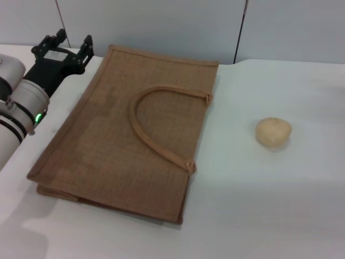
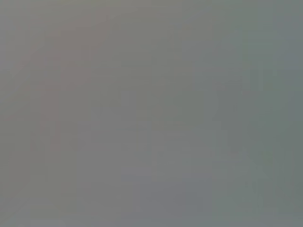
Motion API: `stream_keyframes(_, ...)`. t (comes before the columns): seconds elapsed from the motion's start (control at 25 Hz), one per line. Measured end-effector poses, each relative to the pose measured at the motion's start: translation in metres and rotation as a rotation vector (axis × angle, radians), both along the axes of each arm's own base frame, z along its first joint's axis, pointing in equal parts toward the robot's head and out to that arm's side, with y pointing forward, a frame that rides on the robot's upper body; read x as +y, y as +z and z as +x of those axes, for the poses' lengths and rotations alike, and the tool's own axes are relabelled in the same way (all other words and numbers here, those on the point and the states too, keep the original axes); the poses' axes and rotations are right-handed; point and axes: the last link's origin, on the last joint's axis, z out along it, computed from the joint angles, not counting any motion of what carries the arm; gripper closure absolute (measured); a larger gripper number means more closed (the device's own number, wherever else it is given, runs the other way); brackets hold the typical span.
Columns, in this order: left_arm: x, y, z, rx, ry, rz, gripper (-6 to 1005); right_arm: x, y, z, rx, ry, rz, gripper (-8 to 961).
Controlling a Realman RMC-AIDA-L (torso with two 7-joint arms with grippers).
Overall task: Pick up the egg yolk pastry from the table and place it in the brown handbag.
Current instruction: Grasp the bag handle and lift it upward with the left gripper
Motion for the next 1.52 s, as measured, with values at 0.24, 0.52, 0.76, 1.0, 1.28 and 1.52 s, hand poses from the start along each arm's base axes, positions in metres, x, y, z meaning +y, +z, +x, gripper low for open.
stream_keyframes(0.24,0.008,-0.017,0.007,0.005,0.012,-0.136,373,0.0,0.001,0.0,-0.001,0.0,0.001,61)
stream_keyframes(0.52,0.008,-0.037,0.017,0.074,-0.025,-0.283,378,0.0,0.001,0.0,-0.001,0.0,0.001,61)
stream_keyframes(0.76,0.007,-0.045,0.02,0.075,-0.03,-0.351,382,0.0,0.001,0.0,-0.001,0.0,0.001,61)
stream_keyframes(1.0,0.009,-0.048,0.02,0.08,-0.003,-0.38,386,0.0,0.001,0.0,-0.001,-0.001,0.001,61)
stream_keyframes(1.28,0.007,-0.054,0.015,0.083,0.031,-0.417,391,0.0,0.001,0.001,-0.002,-0.001,0.001,60)
stream_keyframes(1.52,0.005,-0.057,0.014,0.085,0.037,-0.428,396,0.0,0.001,0.001,-0.002,-0.001,0.001,60)
